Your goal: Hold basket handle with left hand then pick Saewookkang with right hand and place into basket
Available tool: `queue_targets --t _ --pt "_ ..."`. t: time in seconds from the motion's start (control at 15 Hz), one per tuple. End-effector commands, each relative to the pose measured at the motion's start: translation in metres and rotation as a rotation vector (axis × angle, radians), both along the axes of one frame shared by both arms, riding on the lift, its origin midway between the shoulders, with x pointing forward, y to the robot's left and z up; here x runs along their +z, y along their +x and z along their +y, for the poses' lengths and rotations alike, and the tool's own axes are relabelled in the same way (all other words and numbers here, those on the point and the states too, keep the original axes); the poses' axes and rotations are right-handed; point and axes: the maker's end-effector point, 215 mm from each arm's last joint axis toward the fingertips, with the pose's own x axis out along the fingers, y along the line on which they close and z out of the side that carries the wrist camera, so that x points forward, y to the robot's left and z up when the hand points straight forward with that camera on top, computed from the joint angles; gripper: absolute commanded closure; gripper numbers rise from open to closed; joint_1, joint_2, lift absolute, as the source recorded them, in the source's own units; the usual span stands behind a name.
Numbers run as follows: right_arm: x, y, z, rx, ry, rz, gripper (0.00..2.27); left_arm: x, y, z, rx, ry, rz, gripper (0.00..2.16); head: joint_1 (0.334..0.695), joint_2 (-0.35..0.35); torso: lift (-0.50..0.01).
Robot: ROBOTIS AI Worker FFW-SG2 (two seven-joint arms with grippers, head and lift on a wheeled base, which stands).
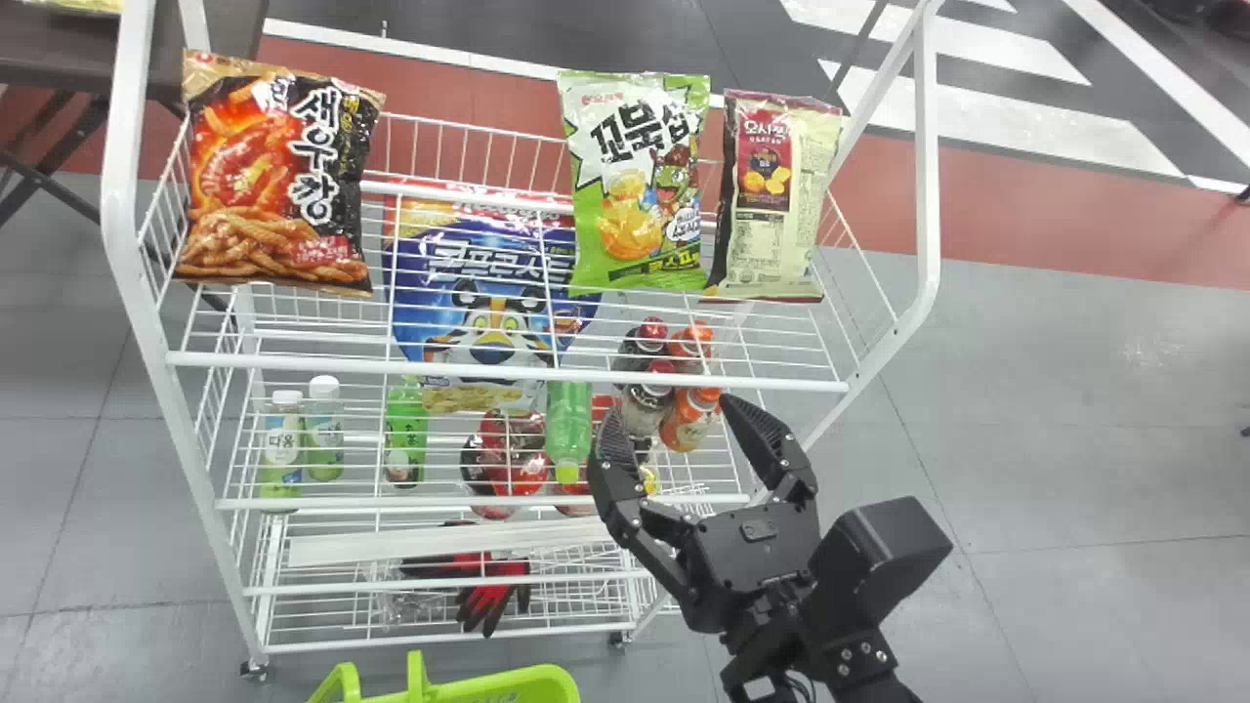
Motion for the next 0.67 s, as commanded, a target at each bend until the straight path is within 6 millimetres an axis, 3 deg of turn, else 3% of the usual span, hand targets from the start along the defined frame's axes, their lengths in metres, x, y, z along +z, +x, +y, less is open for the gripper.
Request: queue_targets --t 0.0,0.6 --pt "-0.003 0.000 0.001 0.002 -0.005 0.012 0.09 0.000 0.000 0.000 0.001 0.002 -0.001 2.13 0.695 -0.350 -0.020" --pt "-0.012 -0.001 0.010 -0.005 -0.027 0.041 0.09 -0.006 0.001 0.002 0.010 0.026 0.009 2.13 0.695 -0.350 -0.020"
